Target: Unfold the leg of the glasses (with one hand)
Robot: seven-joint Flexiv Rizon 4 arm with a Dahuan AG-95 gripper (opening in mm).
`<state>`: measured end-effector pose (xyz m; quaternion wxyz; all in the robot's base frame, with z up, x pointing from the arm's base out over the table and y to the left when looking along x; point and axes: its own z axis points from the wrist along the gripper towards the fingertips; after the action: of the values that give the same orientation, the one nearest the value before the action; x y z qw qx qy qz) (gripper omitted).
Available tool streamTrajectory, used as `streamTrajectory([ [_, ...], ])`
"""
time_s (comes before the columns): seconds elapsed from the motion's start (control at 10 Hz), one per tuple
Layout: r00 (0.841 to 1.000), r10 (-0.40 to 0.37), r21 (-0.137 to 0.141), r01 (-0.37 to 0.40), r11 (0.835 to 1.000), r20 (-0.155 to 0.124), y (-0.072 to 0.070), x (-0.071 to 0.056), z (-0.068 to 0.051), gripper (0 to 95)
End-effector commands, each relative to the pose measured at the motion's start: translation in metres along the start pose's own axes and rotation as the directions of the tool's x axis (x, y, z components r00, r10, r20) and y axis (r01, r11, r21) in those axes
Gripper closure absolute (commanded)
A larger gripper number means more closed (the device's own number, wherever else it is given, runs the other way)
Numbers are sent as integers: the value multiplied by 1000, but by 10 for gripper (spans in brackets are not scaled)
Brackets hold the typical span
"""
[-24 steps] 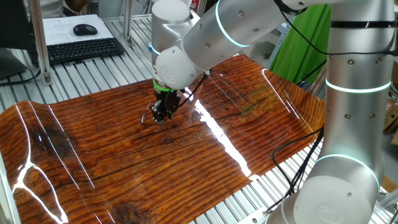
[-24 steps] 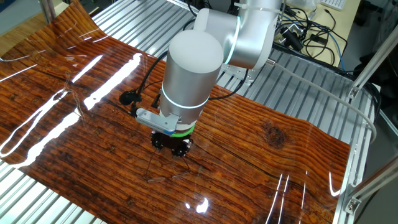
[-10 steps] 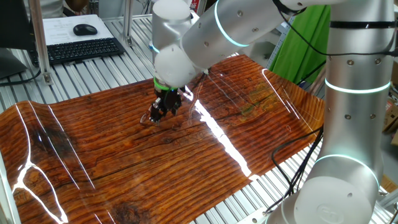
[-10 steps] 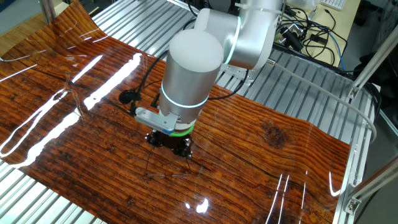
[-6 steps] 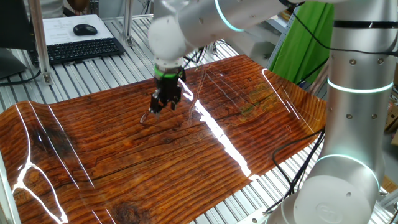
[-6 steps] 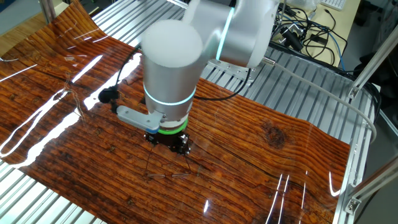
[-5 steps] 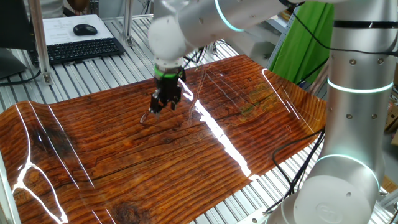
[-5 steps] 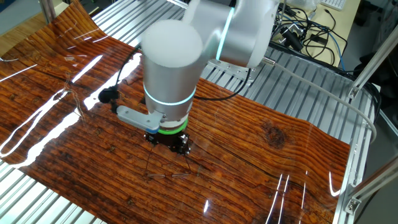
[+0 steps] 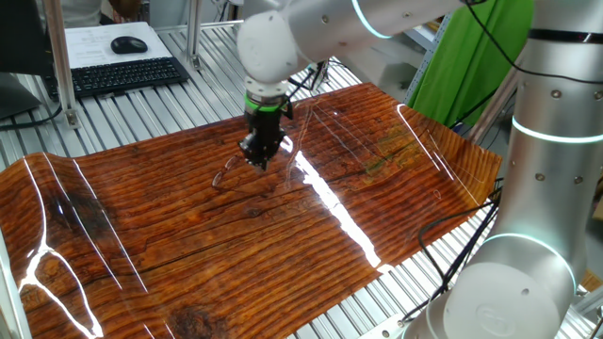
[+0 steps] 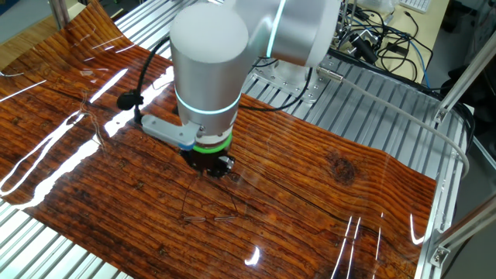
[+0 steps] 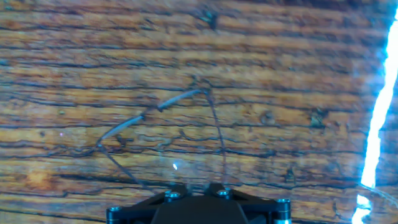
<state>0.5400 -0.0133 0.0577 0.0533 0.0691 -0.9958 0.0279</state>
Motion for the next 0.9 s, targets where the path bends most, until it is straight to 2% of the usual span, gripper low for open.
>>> streamTrajectory([
  [0.1, 1000, 20, -7, -20, 1000, -4, -7, 16, 5, 950],
  [0.3, 999, 45, -9, -45, 999, -4, -16, 23, 10, 950],
  [0.5, 999, 25, -17, -26, 1000, -41, -31, 30, 11, 950],
  [0.6, 999, 34, -28, -35, 999, -41, -37, 34, 13, 950],
  [0.9, 998, 41, -27, -43, 999, -49, -49, 50, 20, 950],
])
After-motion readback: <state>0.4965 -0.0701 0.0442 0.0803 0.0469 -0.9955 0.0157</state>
